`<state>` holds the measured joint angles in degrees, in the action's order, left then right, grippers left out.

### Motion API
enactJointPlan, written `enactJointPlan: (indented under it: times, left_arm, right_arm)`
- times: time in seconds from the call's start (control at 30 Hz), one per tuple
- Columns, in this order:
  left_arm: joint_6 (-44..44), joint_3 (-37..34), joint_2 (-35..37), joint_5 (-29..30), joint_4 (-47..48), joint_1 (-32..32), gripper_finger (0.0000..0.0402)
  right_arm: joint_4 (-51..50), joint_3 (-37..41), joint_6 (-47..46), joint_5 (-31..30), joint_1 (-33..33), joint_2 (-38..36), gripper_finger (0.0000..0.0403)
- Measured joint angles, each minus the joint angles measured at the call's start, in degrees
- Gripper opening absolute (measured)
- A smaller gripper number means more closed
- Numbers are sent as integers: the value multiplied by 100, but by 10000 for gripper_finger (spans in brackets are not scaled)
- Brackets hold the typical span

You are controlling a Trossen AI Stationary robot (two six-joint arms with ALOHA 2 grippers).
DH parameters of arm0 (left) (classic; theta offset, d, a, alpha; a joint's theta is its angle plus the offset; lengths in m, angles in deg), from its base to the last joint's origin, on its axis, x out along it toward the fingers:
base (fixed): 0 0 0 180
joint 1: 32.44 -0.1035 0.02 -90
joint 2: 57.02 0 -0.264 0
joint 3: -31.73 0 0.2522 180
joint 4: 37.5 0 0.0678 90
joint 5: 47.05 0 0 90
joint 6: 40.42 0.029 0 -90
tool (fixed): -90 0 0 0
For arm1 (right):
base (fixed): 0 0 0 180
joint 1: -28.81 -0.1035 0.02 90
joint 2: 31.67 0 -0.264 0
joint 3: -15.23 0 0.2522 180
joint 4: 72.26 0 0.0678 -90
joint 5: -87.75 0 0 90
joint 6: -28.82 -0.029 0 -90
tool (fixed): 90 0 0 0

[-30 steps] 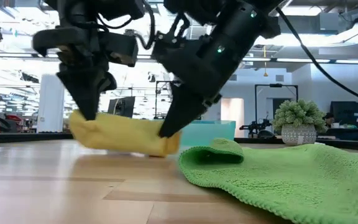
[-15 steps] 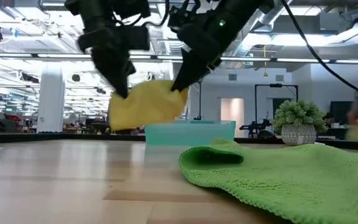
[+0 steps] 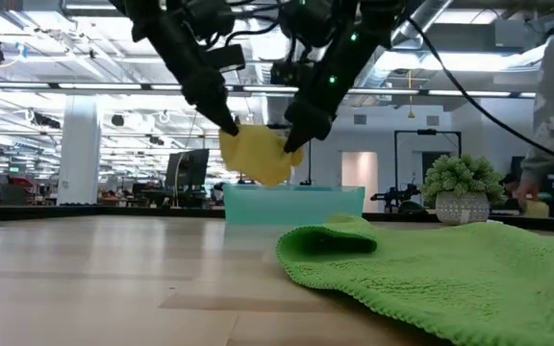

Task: Roll microfiber towels into tight, uniform cylinder then place into a basket
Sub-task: Put the yellow microfiber towel into the blue bin

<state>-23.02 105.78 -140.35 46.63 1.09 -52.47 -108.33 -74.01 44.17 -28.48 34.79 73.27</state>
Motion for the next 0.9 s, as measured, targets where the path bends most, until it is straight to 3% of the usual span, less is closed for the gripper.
enactJointPlan:
  times: [0.2, 0.53, 0.73, 0.9]
  left_arm:
    - [527, 2, -197, -17, -999, -576, 0]
    - [892, 4, -1334, -34, -2113, -1053, 0]
    - [982, 370, -1608, -75, -2135, -1241, 0]
    - [973, 587, -1758, -547, -1502, -1248, 0]
  right_arm:
    - [349, 0, 703, -257, 604, -25, 15]
    - [615, 0, 1642, -214, 1378, -6, 15]
    - [702, 2, 2163, 91, 1723, 299, 15]
    - [601, 2, 2132, 341, 1754, 327, 15]
